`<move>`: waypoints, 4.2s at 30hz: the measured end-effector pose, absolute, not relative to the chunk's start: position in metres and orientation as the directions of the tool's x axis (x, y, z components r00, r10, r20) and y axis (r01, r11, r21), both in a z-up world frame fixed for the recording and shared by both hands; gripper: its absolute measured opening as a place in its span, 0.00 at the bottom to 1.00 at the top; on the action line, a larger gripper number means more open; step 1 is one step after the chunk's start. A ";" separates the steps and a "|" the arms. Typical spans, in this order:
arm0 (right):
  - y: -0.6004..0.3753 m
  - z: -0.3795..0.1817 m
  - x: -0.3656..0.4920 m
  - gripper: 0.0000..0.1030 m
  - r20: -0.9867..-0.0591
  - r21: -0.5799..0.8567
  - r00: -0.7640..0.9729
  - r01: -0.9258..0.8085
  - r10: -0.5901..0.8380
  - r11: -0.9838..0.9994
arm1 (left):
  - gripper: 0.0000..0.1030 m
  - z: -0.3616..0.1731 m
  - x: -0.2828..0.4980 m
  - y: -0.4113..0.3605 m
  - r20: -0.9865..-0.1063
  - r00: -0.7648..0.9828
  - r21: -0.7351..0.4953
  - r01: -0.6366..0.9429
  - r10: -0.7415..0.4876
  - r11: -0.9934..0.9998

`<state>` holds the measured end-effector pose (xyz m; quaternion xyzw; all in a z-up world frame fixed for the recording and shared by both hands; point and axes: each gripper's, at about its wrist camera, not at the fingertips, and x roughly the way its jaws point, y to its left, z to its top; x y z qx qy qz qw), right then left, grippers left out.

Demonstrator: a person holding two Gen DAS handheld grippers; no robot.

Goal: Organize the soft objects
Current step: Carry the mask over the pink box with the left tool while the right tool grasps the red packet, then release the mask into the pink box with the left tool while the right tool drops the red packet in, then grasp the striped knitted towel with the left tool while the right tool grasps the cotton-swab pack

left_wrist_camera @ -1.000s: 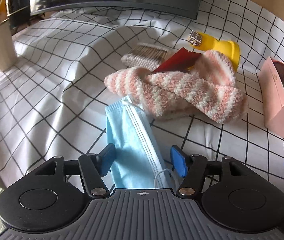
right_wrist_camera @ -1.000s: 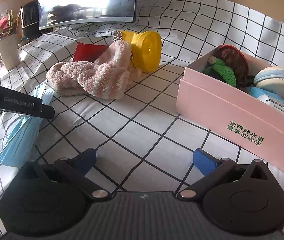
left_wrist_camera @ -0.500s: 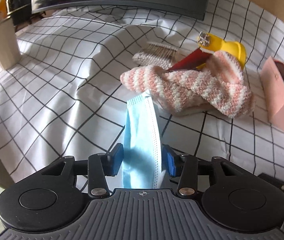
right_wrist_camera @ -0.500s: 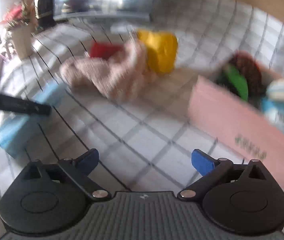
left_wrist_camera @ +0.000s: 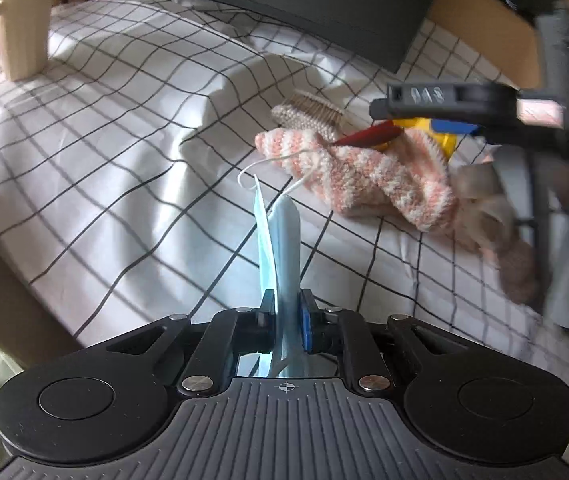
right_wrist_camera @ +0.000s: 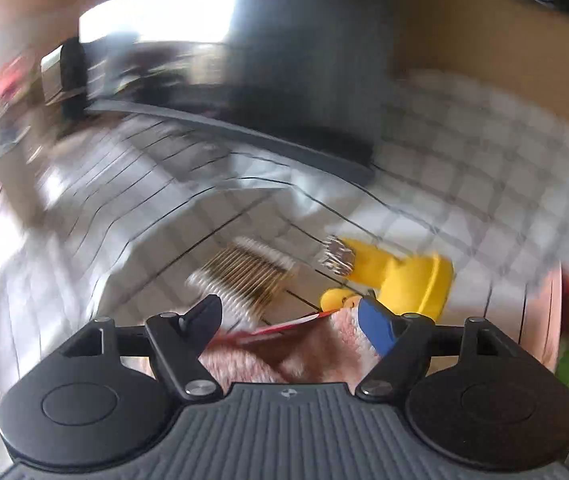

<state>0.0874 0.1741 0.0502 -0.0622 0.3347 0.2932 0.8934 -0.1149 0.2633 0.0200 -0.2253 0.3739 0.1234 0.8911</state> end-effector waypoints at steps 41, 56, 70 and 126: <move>-0.139 0.086 -0.091 0.03 -0.629 -0.021 0.775 0.059 -0.059 0.998 | 0.23 0.088 0.153 0.091 -0.567 0.615 -0.449 0.327 -0.548 0.831; -0.129 0.081 -0.079 0.03 -0.639 -0.041 0.769 0.013 -0.036 0.999 | 0.23 0.083 0.186 0.090 -0.606 0.609 -0.395 0.330 -0.513 0.858; -0.138 0.077 -0.071 0.03 -0.663 -0.020 0.748 0.020 -0.029 1.000 | 0.23 0.026 0.204 0.039 -0.785 0.398 -0.311 0.410 -0.475 0.858; 0.119 0.092 0.036 0.89 -0.591 -0.130 0.684 -0.605 0.428 0.786 | 0.23 0.045 0.017 0.334 -0.666 0.738 -0.381 -0.214 -0.106 0.900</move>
